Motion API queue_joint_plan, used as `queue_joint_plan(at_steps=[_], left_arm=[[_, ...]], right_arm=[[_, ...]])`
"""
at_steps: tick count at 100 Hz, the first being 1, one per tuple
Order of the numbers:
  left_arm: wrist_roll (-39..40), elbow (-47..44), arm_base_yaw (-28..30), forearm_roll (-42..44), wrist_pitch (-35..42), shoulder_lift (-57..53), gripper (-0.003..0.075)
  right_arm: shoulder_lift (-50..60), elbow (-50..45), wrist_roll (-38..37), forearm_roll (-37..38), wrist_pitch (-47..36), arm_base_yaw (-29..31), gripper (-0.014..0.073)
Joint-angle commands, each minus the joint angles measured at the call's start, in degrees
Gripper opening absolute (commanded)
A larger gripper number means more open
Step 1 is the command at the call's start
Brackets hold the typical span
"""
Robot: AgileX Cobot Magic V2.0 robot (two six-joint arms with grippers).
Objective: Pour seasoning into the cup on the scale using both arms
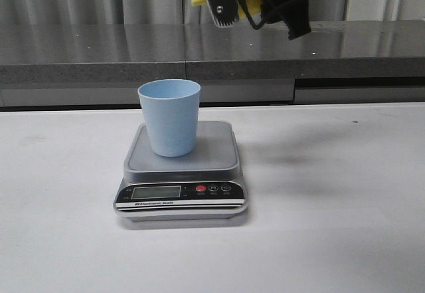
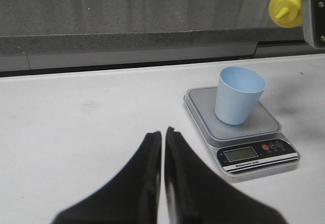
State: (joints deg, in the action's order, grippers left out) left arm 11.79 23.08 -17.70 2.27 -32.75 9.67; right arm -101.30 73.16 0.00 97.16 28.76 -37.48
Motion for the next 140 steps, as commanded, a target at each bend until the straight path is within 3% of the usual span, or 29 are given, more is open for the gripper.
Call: queue_joint_plan(at_steps=[1,45,63,85,110,127,140], left_arm=[[0.7,1.5,0.1,-0.2,4.3,0.6,0.0011],[0.7,1.5,0.1,-0.2,4.3,0.6,0.0011],[0.7,1.5,0.1,-0.2,4.3,0.6,0.0011],[0.7,1.5,0.1,-0.2,4.3,0.6,0.0011],[0.7,1.5,0.1,-0.2,4.3,0.6,0.0011],[0.7,1.5,0.1,-0.2,4.3,0.6,0.0011],[0.7,1.5,0.1,-0.2,4.3,0.6,0.0011]], right_arm=[[1.3,2.0,0.0,9.8,5.8,-1.0,-0.0058],[-2.4,1.9,6.1,11.0,9.7,-4.3,-0.0058],[-0.9,1.9,5.4,5.8,8.2,-4.4,-0.0058],[7.4,1.9,-2.6,-13.1,-4.7,-2.1,-0.0058],[15.1,0.5,-3.6,-40.9,-16.5,4.6,-0.0058],[18.9,-5.1,-3.6,-57.2,-23.6,9.4,-0.0058],[20.5,-12.5,-3.6,-69.2,-35.5,13.4,-0.0058]])
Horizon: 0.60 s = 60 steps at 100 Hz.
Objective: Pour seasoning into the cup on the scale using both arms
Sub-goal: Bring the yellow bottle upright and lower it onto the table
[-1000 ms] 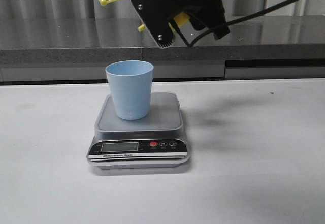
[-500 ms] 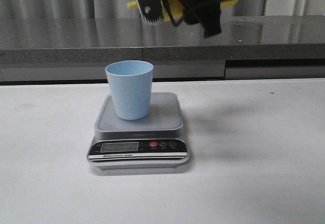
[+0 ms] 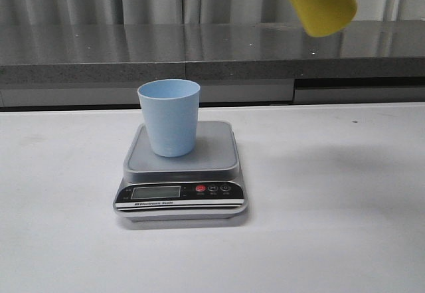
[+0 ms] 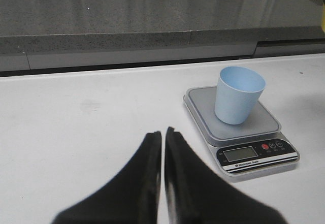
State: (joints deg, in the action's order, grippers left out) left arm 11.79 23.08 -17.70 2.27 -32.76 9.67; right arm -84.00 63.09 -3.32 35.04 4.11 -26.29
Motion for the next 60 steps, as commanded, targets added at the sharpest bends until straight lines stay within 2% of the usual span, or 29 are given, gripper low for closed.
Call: queue_joint_plan(at_steps=[1,12,19,36,60], left_arm=[[0.7,1.5,0.1,-0.2,4.4,0.6,0.0011],[0.7,1.5,0.1,-0.2,4.4,0.6,0.0011],[0.7,1.5,0.1,-0.2,4.4,0.6,0.0011],[0.7,1.5,0.1,-0.2,4.4,0.6,0.0011],[0.7,1.5,0.1,-0.2,4.4,0.6,0.0011]], right_arm=[[3.3,-3.3,-0.2,-8.5,-11.5,2.6,-0.0058],[3.3,-10.4,-0.1,-18.4,-21.2,4.4,-0.0058],[2.7,-14.7,0.5,-21.4,-27.0,5.3,-0.0058],[-1.2,-21.7,1.8,-23.3,-40.2,6.9,-0.0058],[-10.4,-23.0,1.2,-23.6,-54.2,6.9,-0.0058]])
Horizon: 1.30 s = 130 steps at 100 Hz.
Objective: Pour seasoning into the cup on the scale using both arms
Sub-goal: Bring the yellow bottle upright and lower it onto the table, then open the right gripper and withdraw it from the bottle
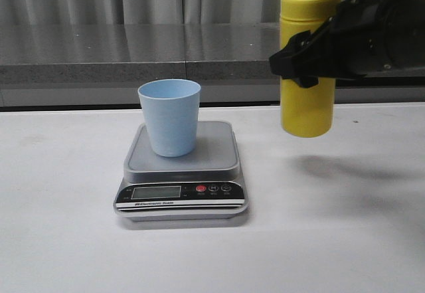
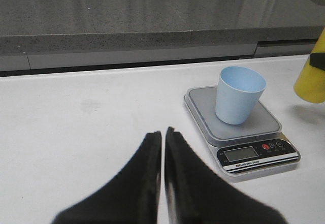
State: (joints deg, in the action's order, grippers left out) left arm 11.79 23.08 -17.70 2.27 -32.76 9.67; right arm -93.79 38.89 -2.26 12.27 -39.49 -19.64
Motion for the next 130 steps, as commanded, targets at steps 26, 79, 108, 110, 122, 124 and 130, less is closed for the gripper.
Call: queue_joint_plan(at_steps=[26,79,108,110,122,124,130], left_arm=[[0.7,1.5,0.1,-0.2,4.4,0.6,0.0011],[0.7,1.5,0.1,-0.2,4.4,0.6,0.0011],[0.7,1.5,0.1,-0.2,4.4,0.6,0.0011],[0.7,1.5,0.1,-0.2,4.4,0.6,0.0011],[0.7,1.5,0.1,-0.2,4.4,0.6,0.0011],[0.7,1.5,0.1,-0.2,4.4,0.6,0.0011],[0.7,1.5,0.1,-0.2,4.4,0.6,0.0011]], right_arm=[[-9.3,1.3,-2.9,-2.4,-18.6,0.3,-0.0058],[-10.8,1.3,-2.8,-3.0,-17.7,0.3,0.0646],[-7.8,1.0,-2.8,-3.0,-14.6,0.3,0.0633],[-7.5,0.8,-2.8,-3.0,-14.2,0.3,0.0633],[-5.3,-1.3,-2.8,-3.1,-13.7,0.3,0.0633],[-4.9,-1.7,-2.8,-3.2,-13.7,0.3,0.0633],[-3.6,-2.9,-2.8,-3.4,-13.6,0.3,0.0633]])
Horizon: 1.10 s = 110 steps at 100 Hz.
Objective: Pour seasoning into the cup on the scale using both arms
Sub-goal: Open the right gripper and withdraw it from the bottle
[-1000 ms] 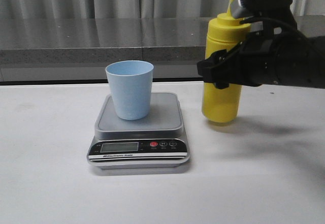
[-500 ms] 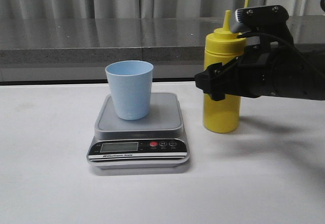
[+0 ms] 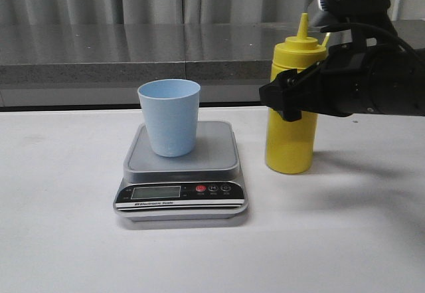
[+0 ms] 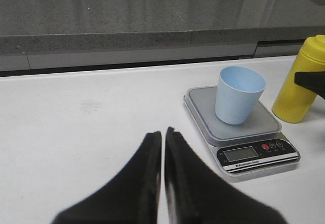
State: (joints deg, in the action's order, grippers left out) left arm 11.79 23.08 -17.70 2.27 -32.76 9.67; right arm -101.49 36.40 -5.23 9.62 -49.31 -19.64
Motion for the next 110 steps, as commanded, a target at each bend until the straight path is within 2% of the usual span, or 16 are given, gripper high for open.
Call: queue_joint_plan(at_steps=[1,28,36,43,50,62,72,110], left_arm=[[0.7,1.5,0.1,-0.2,4.4,0.6,0.0011],[0.7,1.5,0.1,-0.2,4.4,0.6,0.0011],[0.7,1.5,0.1,-0.2,4.4,0.6,0.0011],[0.7,1.5,0.1,-0.2,4.4,0.6,0.0011],[0.7,1.5,0.1,-0.2,4.4,0.6,0.0011],[0.7,1.5,0.1,-0.2,4.4,0.6,0.0011],[0.7,1.5,0.1,-0.2,4.4,0.6,0.0011],[0.7,1.5,0.1,-0.2,4.4,0.6,0.0011]], right_arm=[[4.3,-0.6,0.2,-0.7,-3.7,0.3,0.0633],[12.5,-5.9,0.2,-0.7,1.8,0.3,0.0633],[15.4,-7.7,0.2,-0.7,2.5,0.3,0.0609],[18.3,-9.1,0.2,-0.7,2.5,0.3,0.0526],[21.2,-10.5,0.2,-0.7,2.5,0.3,0.0397],[25.9,-12.9,0.2,-0.7,2.5,0.3,0.0116],[29.7,-14.7,0.2,-0.7,2.5,0.3,-0.0073],[42.5,-20.9,0.1,-1.6,5.3,0.3,-0.0067]])
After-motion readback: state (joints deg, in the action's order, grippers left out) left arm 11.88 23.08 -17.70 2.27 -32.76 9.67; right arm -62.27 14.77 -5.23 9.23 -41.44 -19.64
